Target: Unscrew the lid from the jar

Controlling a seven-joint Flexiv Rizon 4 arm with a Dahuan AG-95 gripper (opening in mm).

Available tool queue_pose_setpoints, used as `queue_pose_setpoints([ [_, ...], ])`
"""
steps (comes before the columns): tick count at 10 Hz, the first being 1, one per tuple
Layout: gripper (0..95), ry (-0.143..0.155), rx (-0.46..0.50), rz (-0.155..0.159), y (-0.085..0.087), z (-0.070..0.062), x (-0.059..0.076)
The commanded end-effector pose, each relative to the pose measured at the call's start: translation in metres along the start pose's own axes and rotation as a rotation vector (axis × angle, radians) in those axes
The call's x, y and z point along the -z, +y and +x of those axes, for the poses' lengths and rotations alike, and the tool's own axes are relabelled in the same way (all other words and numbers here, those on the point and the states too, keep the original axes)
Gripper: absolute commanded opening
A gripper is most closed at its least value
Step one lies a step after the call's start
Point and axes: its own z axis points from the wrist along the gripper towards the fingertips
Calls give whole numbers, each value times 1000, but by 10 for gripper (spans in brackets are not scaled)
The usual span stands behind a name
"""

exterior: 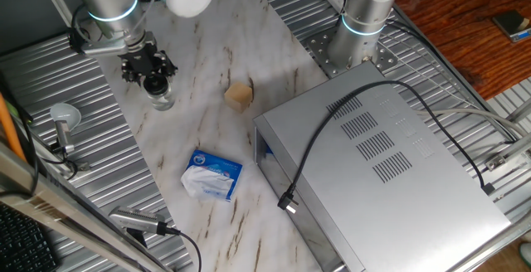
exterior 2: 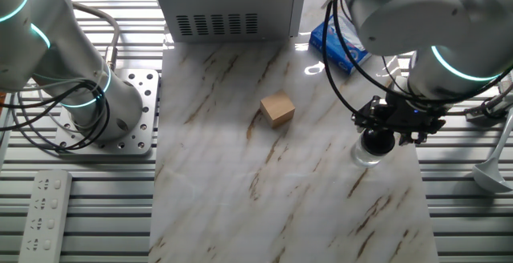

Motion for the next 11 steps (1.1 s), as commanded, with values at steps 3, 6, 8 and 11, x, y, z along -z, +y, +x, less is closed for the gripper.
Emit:
queue_pose_setpoints([
  [3, 380, 7, -48, -7, 2, 1, 7],
  [6, 380, 9, -48, -9, 3, 1, 7],
  [8, 380, 9, -47, -10, 3, 1, 7],
  [11, 380, 12, -51, -14, 3, 1, 9],
])
